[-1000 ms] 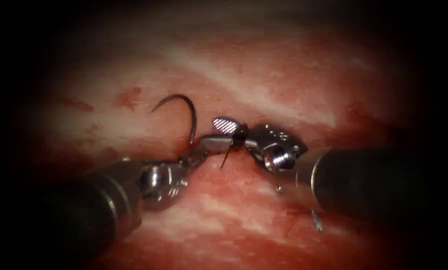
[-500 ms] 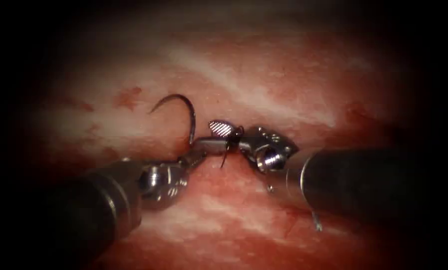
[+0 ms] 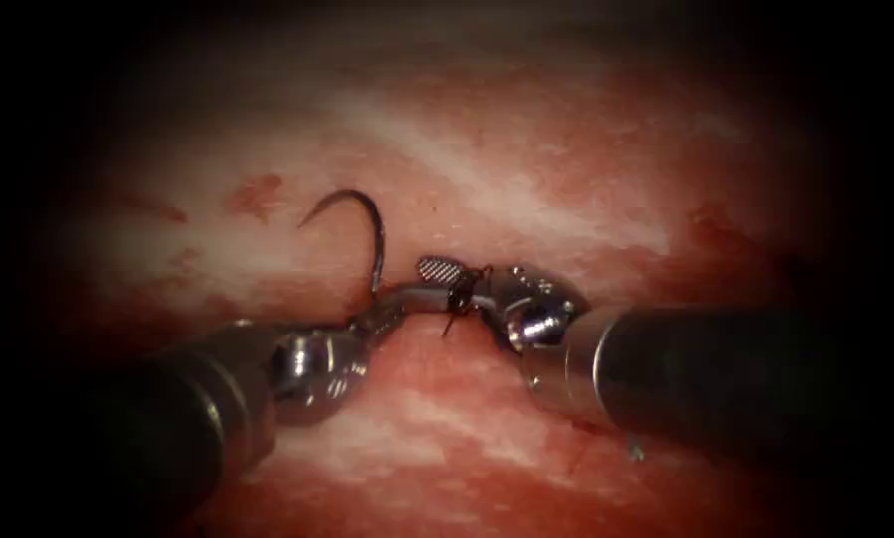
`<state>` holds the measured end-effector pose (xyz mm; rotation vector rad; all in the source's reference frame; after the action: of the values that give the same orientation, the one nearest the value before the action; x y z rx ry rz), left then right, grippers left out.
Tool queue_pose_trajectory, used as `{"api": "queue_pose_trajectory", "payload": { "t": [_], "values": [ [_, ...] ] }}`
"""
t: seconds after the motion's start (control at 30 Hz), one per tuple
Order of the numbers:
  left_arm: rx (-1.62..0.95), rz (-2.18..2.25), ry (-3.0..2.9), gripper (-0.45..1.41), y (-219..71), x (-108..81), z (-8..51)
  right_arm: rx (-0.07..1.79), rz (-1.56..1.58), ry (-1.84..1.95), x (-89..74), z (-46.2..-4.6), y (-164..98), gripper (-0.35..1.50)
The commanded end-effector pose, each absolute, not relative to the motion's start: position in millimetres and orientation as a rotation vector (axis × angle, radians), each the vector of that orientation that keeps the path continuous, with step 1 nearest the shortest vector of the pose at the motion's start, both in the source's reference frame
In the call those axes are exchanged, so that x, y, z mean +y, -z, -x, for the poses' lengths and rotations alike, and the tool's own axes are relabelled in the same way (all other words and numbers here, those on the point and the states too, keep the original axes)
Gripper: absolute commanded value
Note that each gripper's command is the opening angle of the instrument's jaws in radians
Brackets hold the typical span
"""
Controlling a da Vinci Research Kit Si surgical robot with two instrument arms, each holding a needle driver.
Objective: Wound Closure
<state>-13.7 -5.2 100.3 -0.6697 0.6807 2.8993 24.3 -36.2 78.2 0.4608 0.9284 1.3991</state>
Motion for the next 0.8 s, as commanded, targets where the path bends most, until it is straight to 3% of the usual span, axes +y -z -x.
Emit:
{"api": "queue_pose_trajectory", "payload": {
  "t": [0.03, 0.1, 0.17, 0.8],
  "values": [
    [0.678, 0.675, -2.899, -0.45, -101.1, -5.3, 14.2, 0.928, -0.469, -1.403, -37.0, -24.9, -78.7, 0.20],
    [0.676, 0.675, -2.902, -0.45, -101.2, -5.4, 14.1, 0.925, -0.470, -1.401, -37.0, -24.8, -78.7, 0.12],
    [0.677, 0.675, -2.903, -0.45, -101.2, -5.5, 14.1, 0.925, -0.470, -1.401, -37.0, -24.7, -78.7, -0.35],
    [0.664, 0.673, -2.916, -0.45, -101.9, -5.0, 13.1, 0.996, -0.356, -1.391, -37.2, -23.0, -74.8, -0.35]
  ]
}}
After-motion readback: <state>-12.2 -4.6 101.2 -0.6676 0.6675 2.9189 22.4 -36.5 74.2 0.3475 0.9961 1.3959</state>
